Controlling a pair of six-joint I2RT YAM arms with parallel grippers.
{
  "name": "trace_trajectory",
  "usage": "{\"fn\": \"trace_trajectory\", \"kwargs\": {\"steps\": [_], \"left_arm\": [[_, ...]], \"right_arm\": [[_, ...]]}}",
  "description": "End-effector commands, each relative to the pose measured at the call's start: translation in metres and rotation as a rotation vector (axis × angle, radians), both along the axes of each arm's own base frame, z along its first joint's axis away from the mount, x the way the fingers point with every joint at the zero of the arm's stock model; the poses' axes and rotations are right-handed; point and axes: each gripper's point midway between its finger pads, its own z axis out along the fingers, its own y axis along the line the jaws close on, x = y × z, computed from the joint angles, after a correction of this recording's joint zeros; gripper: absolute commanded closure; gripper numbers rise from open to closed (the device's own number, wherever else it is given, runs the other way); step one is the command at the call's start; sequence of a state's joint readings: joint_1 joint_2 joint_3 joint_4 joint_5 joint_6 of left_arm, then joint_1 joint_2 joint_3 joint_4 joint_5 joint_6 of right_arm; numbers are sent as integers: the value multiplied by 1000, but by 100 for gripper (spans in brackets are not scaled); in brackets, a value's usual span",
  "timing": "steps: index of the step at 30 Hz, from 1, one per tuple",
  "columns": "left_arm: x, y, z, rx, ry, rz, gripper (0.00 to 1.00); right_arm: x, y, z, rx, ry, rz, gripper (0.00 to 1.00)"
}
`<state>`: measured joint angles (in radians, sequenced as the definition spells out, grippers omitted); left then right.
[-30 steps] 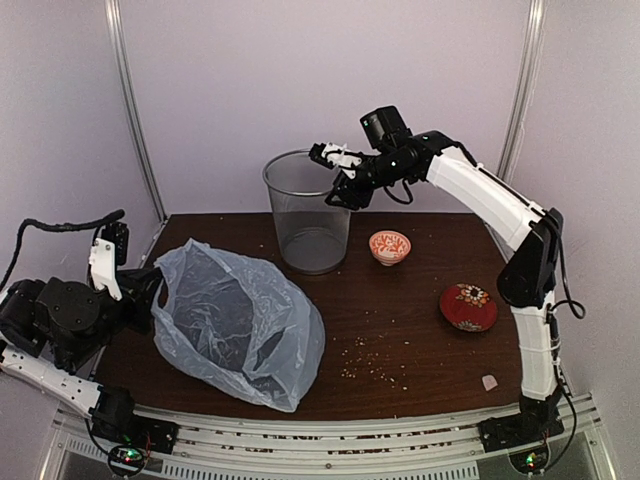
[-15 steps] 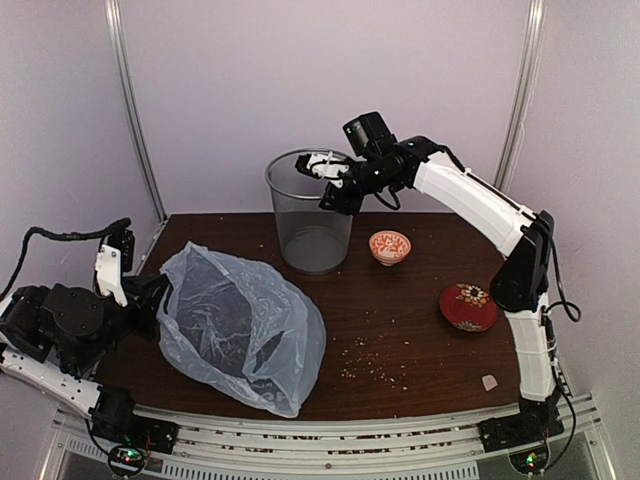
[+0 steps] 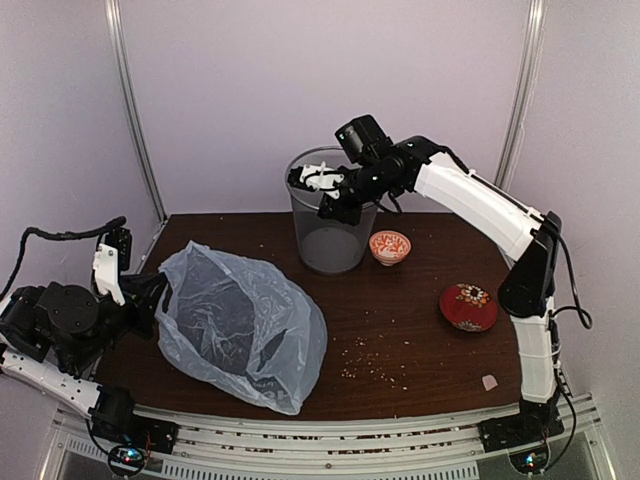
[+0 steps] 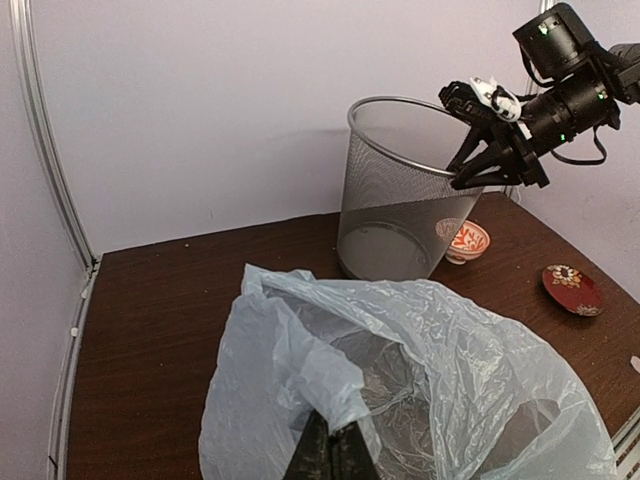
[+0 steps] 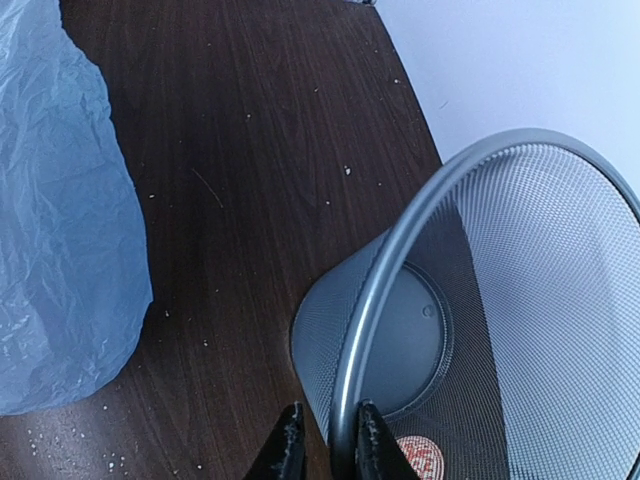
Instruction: Put the trash bags into the trash bin
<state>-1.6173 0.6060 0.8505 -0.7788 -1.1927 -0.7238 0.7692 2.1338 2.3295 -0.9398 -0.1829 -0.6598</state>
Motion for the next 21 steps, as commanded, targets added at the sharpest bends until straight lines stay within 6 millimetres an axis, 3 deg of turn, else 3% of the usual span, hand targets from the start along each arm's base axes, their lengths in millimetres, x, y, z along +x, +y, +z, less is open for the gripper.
{"fn": "trace_trajectory", "kwargs": {"steps": [1, 7, 10, 18, 21], "left_arm": [[3, 7, 10, -40, -19, 26, 100], [3, 11, 13, -67, -19, 30, 100], [3, 12, 15, -76, -19, 28, 100], [4, 13, 16, -79, -23, 38, 100], [3, 15, 27, -91, -24, 25, 100]], "right_arm": [[-31, -7, -1, -43, 63, 33, 81], [-31, -14, -21, -115, 72, -19, 76], [-28, -16, -28, -139, 73, -32, 80], [-48, -9, 8, -35, 73, 20, 92], [-59, -10, 19, -22, 78, 22, 95]]}}
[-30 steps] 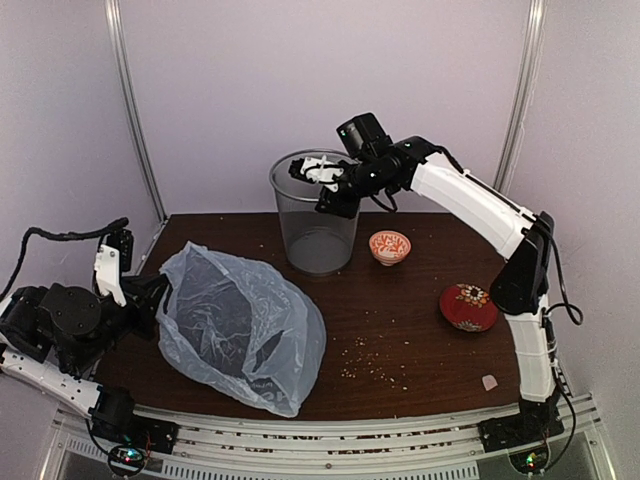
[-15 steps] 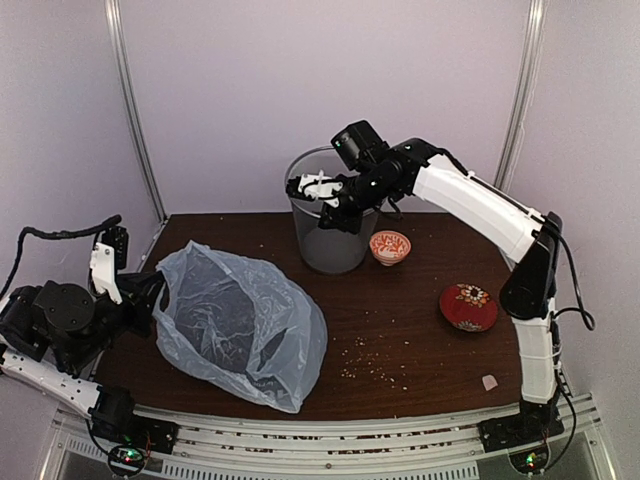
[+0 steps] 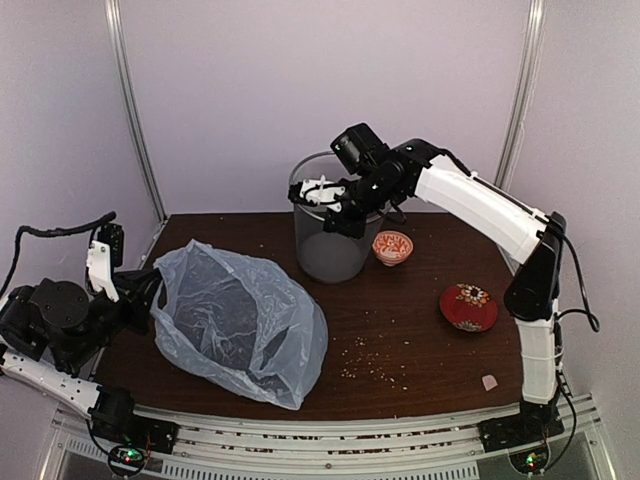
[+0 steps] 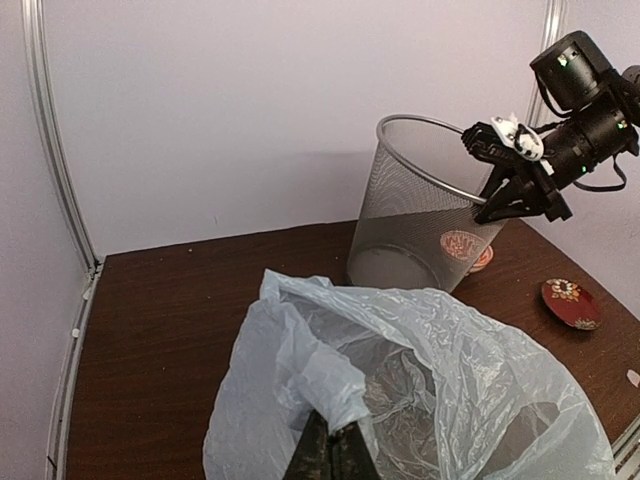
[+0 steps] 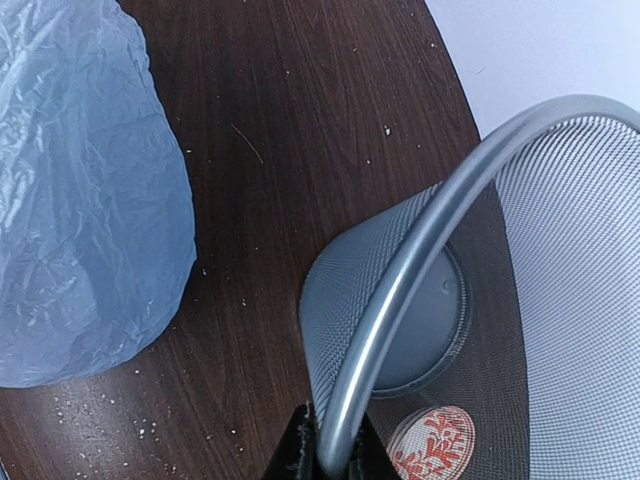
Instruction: Put the trash bags into the trash bin
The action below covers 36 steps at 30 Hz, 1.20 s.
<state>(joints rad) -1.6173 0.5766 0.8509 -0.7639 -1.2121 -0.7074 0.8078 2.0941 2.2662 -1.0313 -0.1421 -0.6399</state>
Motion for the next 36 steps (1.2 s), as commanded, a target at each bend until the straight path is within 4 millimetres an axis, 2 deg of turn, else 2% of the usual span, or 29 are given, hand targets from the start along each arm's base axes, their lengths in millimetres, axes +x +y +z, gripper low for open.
{"fn": "trace_trajectory", "kwargs": {"steps": [1, 5, 10, 13, 19, 23, 27, 30, 31, 32, 33, 36], "left_arm": [[1, 7, 25, -67, -9, -5, 100], [-2, 0, 56, -20, -38, -62, 100], [-1, -9, 96, 93, -110, -52, 100], [1, -13, 116, 128, -148, -29, 100], [-7, -26, 169, 24, -264, -131, 100], [-11, -21, 189, -40, -312, -164, 100], [-11, -19, 196, -48, -329, -168, 100], [-12, -20, 201, -41, -338, -170, 100], [-12, -20, 203, -37, -342, -170, 100], [-12, -19, 206, -31, -348, -168, 100], [-11, -19, 209, -25, -354, -165, 100], [-11, -15, 223, -43, -379, -153, 100]], "right_arm": [[-33, -3, 41, 73, 11, 20, 96], [-51, -9, 45, 67, 51, 44, 96], [-73, -24, 44, 24, 68, 86, 99], [-89, -33, 53, 43, 64, 122, 99], [-120, -38, 71, 97, 87, 208, 99], [-143, -34, 60, 78, 150, 269, 99], [-163, -27, 36, 24, 189, 301, 97], [-170, -23, 27, 0, 187, 307, 90], [-171, -22, 27, -3, 185, 309, 85], [-172, -21, 28, -1, 185, 311, 72], [-174, -20, 32, 7, 183, 317, 67], [-192, -21, 55, 54, 198, 401, 48]]}}
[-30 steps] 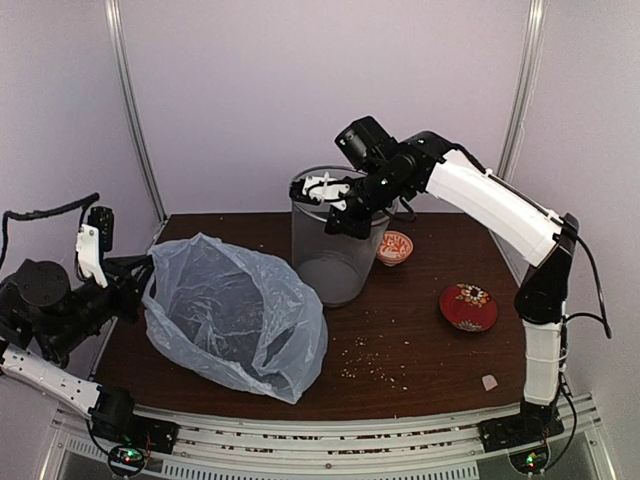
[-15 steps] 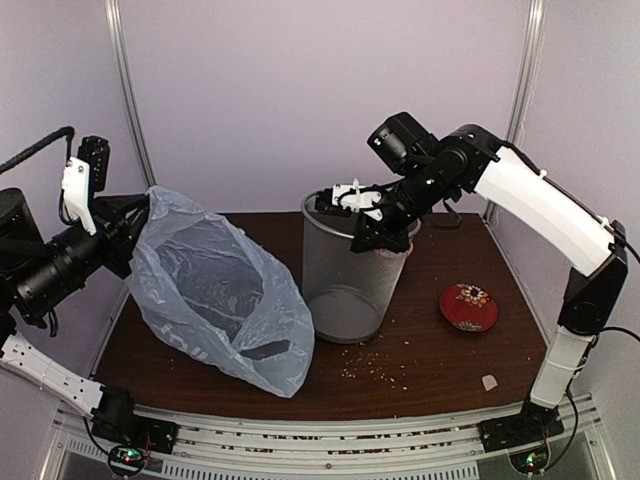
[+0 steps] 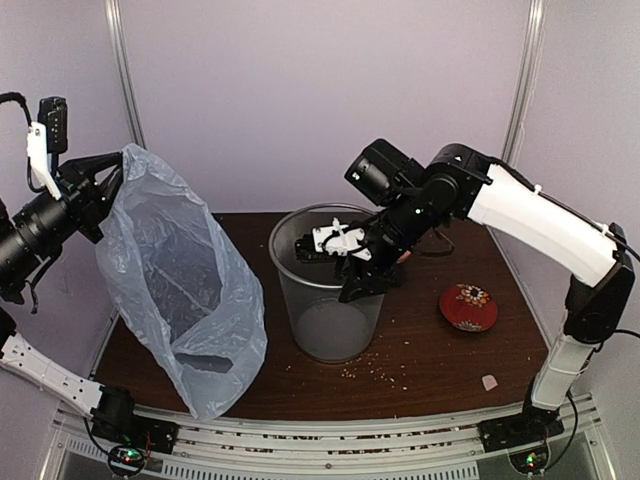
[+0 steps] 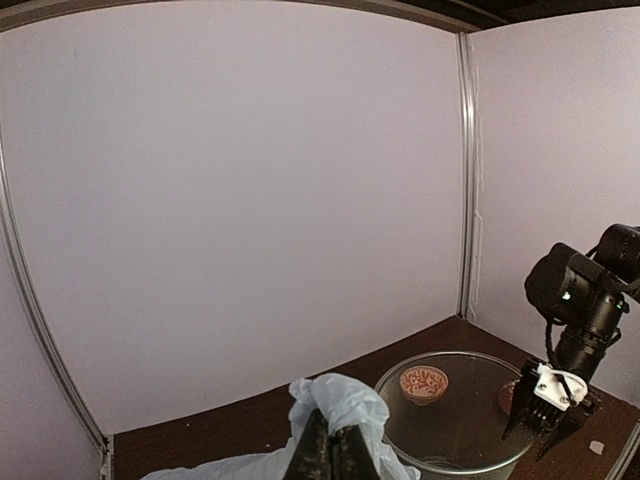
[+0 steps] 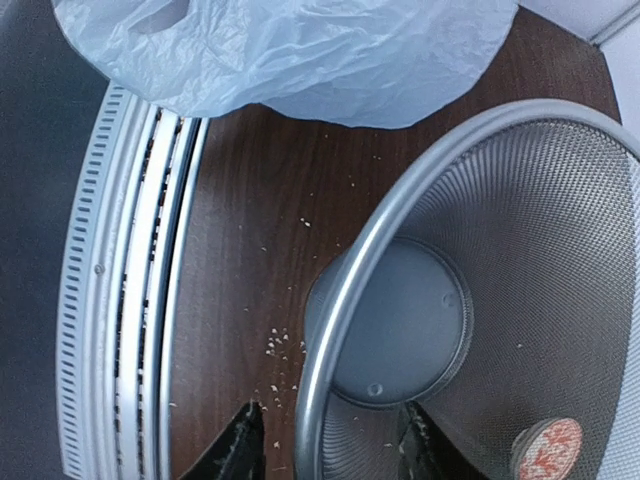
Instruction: Put the trash bags into the trash bin
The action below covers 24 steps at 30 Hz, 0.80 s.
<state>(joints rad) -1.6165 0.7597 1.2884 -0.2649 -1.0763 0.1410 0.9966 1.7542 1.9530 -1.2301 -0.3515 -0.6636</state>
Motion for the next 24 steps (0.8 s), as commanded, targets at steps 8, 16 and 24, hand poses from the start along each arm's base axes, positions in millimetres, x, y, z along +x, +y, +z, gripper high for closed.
{"fn": "trace_trajectory", "kwargs": {"steps": [8, 16, 24], "left_arm": [[-17, -22, 96, -87, -198, -101, 100], [-35, -67, 160, -85, -355, -166, 100], [-55, -84, 226, -180, -556, -168, 100]], "right_arm": [[-29, 0, 114, 335, -63, 73, 37], [-21, 4, 120, 429, -72, -5, 42], [-15, -10, 131, 496, -79, -51, 27]]}}
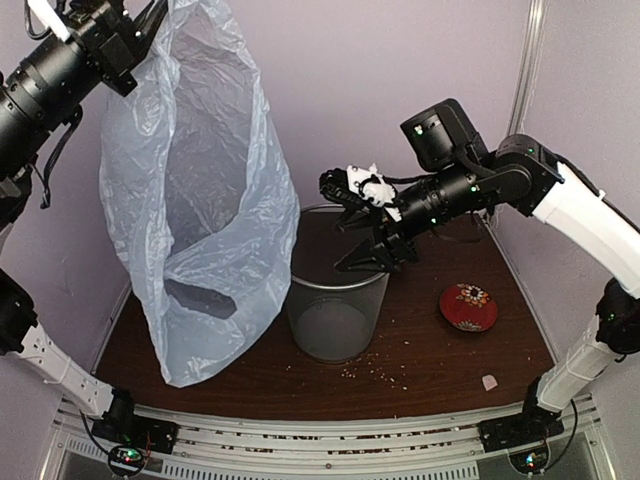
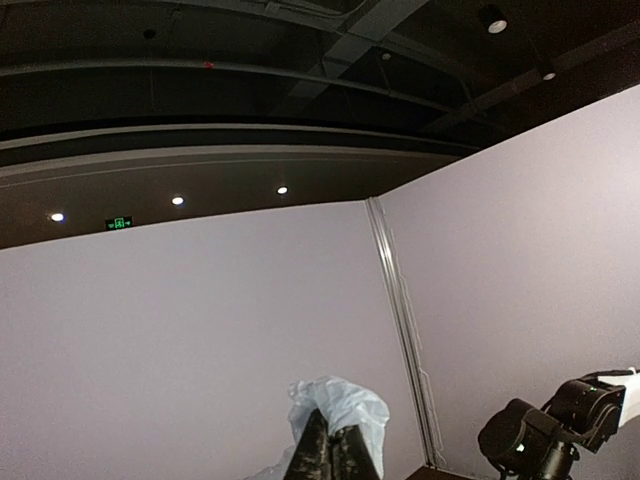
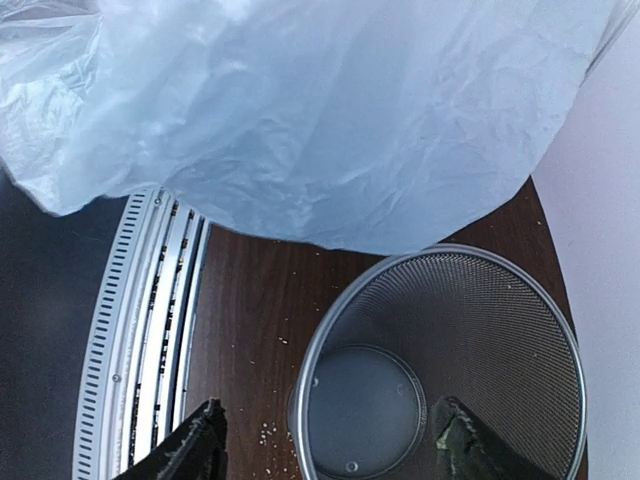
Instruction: Put the trash bags into the trash bin
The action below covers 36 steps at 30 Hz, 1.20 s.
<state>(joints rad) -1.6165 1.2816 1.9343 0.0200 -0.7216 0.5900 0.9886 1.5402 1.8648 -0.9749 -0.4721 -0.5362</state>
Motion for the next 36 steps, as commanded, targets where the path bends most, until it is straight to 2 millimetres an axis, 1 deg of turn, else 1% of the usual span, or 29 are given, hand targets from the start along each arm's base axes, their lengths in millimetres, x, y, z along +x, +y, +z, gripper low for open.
{"fn": "trace_trajectory", "kwargs": {"steps": [1, 2, 5, 7, 9, 10, 11, 12, 14, 17, 20, 22, 24, 27, 30, 33, 34, 35, 36], "left_arm": [[-15, 6, 52, -137, -162, -5, 100], [-18, 1, 58, -153, -180, -11, 100], [-30, -25, 70, -170, -233, -52, 100], [-34, -40, 73, -186, -262, -60, 100], [-38, -47, 72, -229, -290, -48, 100], [-37, -51, 71, -248, -289, -41, 100], [-36, -55, 70, -264, -282, -33, 100], [-35, -60, 69, -274, -277, -32, 100], [-38, -75, 64, -276, -276, -57, 100], [-37, -93, 54, -301, -242, -84, 100], [-28, -113, 35, -307, -190, -88, 100], [-16, -124, 24, -313, -153, -93, 100], [3, -130, 14, -323, -102, -93, 100], [39, -126, 2, -356, -4, -89, 100], [79, -106, -15, -399, 78, -48, 100], [116, -77, -34, -445, 171, 4, 100], [133, -70, -50, -430, 206, 38, 100], [142, -64, -60, -428, 244, 48, 100], [159, -51, -74, -429, 281, 89, 100]], "right_arm": [[4, -17, 37, 120, -30, -38, 24], [7, -22, 40, 128, -35, -46, 23], [20, -41, 52, 157, -60, -101, 21], [33, -60, 59, 183, -72, -149, 21], [46, -82, 62, 210, -76, -198, 21], [53, -94, 63, 224, -77, -226, 21], [55, -108, 67, 245, -89, -248, 21], [58, -118, 66, 254, -93, -269, 21], [62, -137, 66, 273, -110, -315, 19], [60, -151, 68, 293, -117, -343, 19], [56, -157, 69, 320, -110, -352, 20], [55, -159, 68, 330, -105, -356, 20], [55, -159, 69, 348, -98, -358, 20], [54, -155, 74, 378, -72, -335, 21], [59, -147, 80, 409, -38, -319, 23], [72, -141, 83, 422, -12, -327, 23], [79, -139, 82, 420, -2, -340, 23], [83, -139, 84, 425, -2, -354, 24], [88, -138, 84, 424, 2, -367, 24]]}}
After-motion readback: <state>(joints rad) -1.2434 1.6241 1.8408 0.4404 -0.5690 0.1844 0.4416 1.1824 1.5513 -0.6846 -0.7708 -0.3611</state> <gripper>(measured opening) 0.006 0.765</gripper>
